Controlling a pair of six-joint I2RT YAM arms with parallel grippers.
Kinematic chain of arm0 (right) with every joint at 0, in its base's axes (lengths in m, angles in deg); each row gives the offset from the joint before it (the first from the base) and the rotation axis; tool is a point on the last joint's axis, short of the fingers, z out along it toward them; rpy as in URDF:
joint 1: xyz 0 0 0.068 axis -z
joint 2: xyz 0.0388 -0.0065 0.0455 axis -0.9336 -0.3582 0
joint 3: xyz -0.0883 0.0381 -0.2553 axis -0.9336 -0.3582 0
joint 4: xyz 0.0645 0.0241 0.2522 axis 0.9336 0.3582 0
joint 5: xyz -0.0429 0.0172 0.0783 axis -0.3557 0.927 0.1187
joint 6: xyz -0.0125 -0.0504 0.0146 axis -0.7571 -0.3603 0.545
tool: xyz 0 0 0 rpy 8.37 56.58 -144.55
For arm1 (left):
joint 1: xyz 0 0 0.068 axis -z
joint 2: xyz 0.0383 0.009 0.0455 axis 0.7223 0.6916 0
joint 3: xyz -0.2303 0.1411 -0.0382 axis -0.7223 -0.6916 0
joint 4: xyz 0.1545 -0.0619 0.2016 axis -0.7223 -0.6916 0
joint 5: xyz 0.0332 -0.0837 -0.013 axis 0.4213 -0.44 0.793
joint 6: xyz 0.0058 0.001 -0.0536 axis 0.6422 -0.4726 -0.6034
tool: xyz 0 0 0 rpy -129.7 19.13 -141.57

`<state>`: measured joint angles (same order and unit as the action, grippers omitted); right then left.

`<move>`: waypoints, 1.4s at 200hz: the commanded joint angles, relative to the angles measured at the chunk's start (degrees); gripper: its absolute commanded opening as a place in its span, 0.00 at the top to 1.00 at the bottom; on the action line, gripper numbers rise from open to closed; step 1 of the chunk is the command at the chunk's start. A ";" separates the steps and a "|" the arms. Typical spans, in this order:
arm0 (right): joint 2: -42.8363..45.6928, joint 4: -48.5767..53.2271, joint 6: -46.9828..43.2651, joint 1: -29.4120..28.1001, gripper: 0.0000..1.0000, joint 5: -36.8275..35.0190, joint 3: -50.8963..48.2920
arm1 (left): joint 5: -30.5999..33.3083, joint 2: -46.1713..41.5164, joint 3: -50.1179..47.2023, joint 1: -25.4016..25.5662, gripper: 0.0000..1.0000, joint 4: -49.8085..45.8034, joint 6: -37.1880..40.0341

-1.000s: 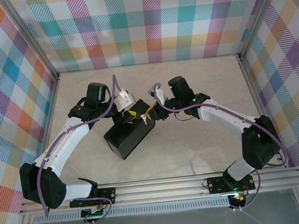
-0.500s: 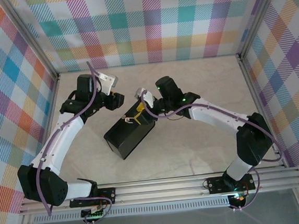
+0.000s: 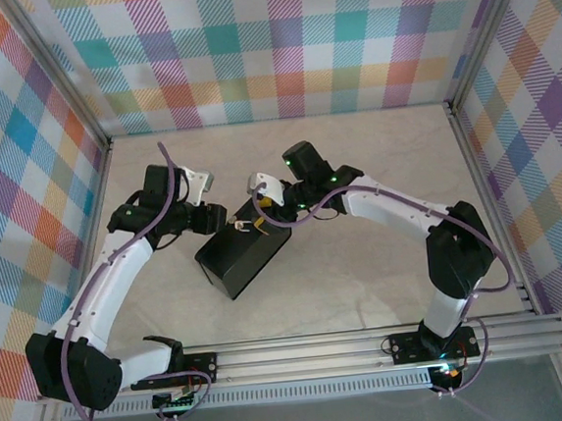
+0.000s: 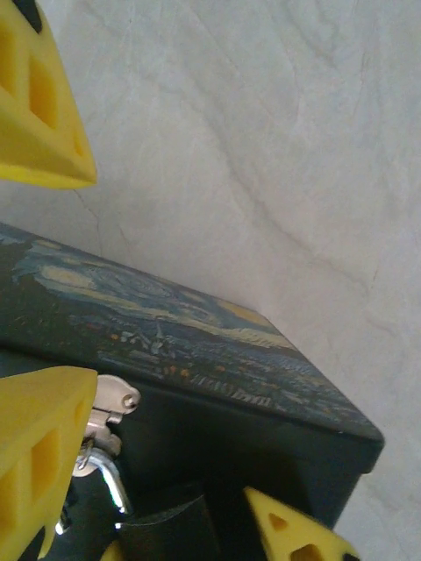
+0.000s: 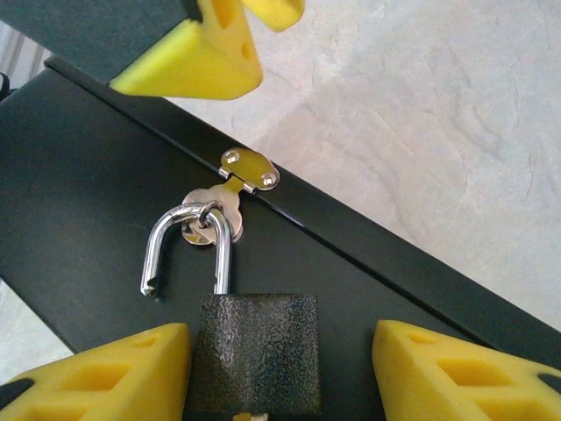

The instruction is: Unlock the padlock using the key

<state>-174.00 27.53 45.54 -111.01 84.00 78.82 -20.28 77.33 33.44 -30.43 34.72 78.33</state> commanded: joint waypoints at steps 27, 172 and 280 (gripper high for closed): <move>-3.57 3.52 -5.12 -0.89 0.48 -1.91 4.56 | -1.80 -0.98 -1.47 -0.70 0.45 -0.54 -0.96; -6.88 7.67 1.94 0.73 0.85 -7.40 13.85 | 2.25 1.18 0.78 -1.05 0.45 0.94 -2.47; -5.04 11.79 17.96 0.13 0.89 -17.83 17.24 | -10.49 3.11 -1.60 -0.46 0.52 1.79 -4.39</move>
<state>-180.87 40.25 55.12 -110.70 70.21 94.85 -23.54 79.18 31.23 -30.80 36.95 74.29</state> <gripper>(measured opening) 0.297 0.486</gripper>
